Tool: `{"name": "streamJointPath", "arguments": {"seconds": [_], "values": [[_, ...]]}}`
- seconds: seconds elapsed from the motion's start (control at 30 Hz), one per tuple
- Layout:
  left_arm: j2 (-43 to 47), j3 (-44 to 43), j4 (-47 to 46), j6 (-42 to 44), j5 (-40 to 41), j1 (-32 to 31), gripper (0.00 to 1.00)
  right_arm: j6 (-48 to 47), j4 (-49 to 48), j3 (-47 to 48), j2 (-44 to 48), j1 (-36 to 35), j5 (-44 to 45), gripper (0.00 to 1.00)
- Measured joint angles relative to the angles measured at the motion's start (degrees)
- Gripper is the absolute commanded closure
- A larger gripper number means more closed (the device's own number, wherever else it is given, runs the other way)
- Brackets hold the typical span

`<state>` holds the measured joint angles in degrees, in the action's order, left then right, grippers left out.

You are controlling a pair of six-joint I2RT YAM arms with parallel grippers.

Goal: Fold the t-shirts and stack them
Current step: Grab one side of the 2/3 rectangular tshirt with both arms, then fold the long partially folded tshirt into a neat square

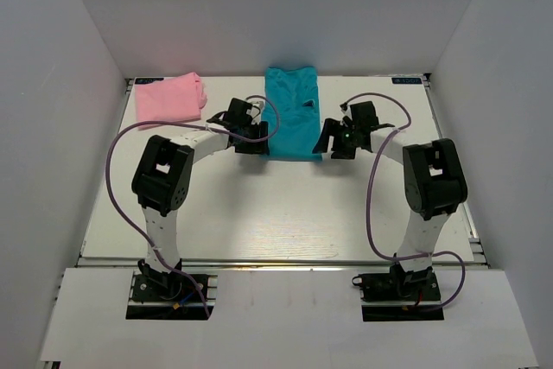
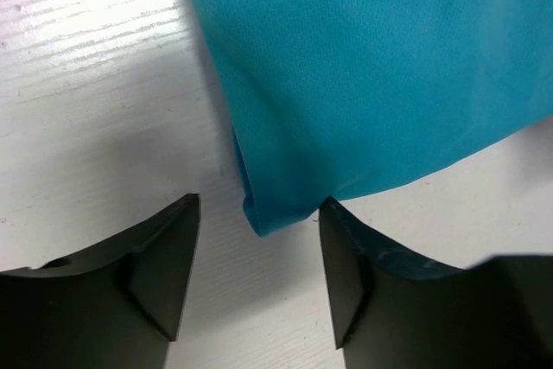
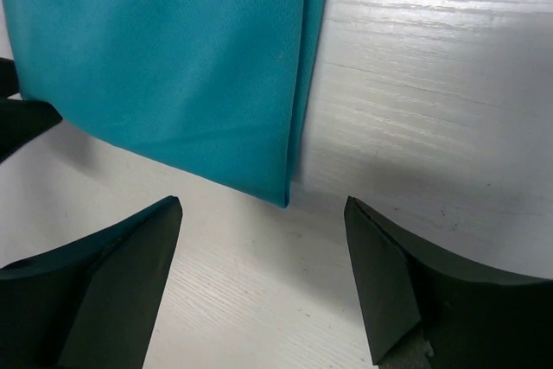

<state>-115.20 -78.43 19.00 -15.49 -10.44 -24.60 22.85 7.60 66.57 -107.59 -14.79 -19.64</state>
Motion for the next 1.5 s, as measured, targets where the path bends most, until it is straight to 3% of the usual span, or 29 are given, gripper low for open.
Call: {"name": "streamJointPath", "arguments": {"seconds": [0.1, 0.27, 0.33, 0.47, 0.5, 0.53, 0.57, 0.6, 0.63, 0.9, 1.03, 1.17, 1.37, 1.5], "values": [[0.0, 0.31, -1.09, 0.04, -0.09, -0.13, 0.36, -0.37, -0.02, 0.0, -1.22, -0.44, -0.07, 0.25], [-0.26, 0.92, -1.97, 0.13, -0.52, -0.66, 0.47, -0.46, -0.83, 0.07, -2.14, -0.72, -1.18, 0.37], [-0.72, 0.92, -2.51, 0.15, -0.79, -0.83, 0.52, -0.48, -1.18, 0.07, -2.58, -0.92, -1.51, 0.57], [-1.42, 1.03, -3.39, 0.2, -1.7, -1.29, 0.66, -0.07, -1.53, 0.04, -3.78, -1.55, -2.58, 0.71], [-1.6, 1.03, -3.65, 0.28, -2.08, -1.38, 0.73, -0.09, -1.68, -0.04, -3.8, -1.75, -2.62, 0.78], [-1.64, 1.03, -3.89, 0.28, -2.36, -1.4, 0.78, -0.09, -1.77, -0.22, -3.8, -1.86, -2.6, 0.95], [-1.66, 1.03, -3.96, 0.2, -2.47, -1.42, 0.82, -0.11, -1.84, -0.46, -3.8, -1.88, -2.62, 1.0], [-1.66, 1.16, -4.2, 0.17, -2.75, -1.42, 0.96, 0.13, -1.92, -0.76, -3.8, -2.01, -2.56, 1.0], [-1.64, 1.38, -4.5, -0.09, -2.93, -1.46, 1.0, 0.44, -1.88, -1.09, -3.8, -2.12, -2.45, 1.0], [6.01, 11.78, -5.9, -2.38, -4.37, -3.32, 1.0, 0.76, -5.11, -12.35, 4.66, -2.49, -2.91, 1.0], [16.04, 20.72, -4.44, -4.92, -5.42, -6.32, 1.0, 1.25, -5.55, -25.0, 17.03, -3.41, -3.82, 1.0], [26.08, 26.4, -0.74, -7.04, -8.52, -10.32, 1.0, 1.38, 0.33, -33.35, 31.36, -4.96, -4.59, 1.0], [35.01, 24.7, 10.56, -8.5, -12.7, -13.88, 1.0, 0.94, 13.9, -34.03, 53.05, -6.45, -5.33, 1.0], [39.91, 17.59, 15.15, -8.07, -12.94, -14.38, 1.0, 0.63, 21.05, -27.71, 59.12, -6.51, -3.91, 1.0]]}}
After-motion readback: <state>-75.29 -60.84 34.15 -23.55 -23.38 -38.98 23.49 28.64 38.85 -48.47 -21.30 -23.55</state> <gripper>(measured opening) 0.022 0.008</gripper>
